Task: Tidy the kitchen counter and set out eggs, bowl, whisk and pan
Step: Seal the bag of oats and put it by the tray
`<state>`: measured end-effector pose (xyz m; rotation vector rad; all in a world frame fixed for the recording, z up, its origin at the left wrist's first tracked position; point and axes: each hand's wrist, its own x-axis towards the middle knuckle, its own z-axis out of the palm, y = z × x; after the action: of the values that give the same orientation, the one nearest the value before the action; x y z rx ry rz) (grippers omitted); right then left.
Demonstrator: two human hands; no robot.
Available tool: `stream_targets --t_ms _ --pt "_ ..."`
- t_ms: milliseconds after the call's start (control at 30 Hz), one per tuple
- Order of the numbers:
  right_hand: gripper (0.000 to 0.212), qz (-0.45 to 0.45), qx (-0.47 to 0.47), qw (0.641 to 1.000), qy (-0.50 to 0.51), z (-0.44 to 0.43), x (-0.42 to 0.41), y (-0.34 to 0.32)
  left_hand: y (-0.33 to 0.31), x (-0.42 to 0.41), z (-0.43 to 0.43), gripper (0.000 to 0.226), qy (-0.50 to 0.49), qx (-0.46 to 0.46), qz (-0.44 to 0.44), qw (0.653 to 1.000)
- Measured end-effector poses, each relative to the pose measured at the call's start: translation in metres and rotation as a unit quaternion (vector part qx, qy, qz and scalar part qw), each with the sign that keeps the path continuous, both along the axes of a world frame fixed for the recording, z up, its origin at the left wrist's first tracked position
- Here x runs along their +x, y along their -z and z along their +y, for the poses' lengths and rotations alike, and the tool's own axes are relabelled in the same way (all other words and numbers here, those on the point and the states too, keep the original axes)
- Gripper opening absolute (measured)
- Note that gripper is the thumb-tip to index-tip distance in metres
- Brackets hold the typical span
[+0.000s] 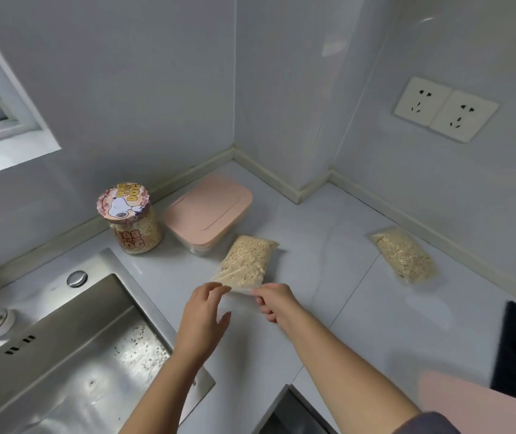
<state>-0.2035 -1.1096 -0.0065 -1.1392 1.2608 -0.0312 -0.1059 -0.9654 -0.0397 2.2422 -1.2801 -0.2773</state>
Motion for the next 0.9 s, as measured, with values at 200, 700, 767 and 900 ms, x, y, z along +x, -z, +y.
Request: stream_targets --t_ms 200,700,767,900 --pt "0.016 -0.131 0.048 0.989 0.041 -0.031 -0.008 -0.057 -0.036 0.024 -0.057 0.024 0.007 -0.077 -0.087 0.993" --pt "0.022 -0.138 0.029 0.971 0.195 -0.125 -0.205 -0.096 -0.113 -0.119 -0.175 0.032 0.2 -0.089 -0.066 0.973" --pt "0.019 -0.099 0.007 0.964 0.248 -0.151 -0.233 -0.079 -0.113 -0.133 -0.184 0.033 0.195 -0.087 -0.075 0.974" --pt "0.019 -0.043 0.015 0.932 0.359 -0.2 -0.279 -0.03 -0.104 -0.15 -0.204 0.024 0.176 -0.02 -0.09 0.98"
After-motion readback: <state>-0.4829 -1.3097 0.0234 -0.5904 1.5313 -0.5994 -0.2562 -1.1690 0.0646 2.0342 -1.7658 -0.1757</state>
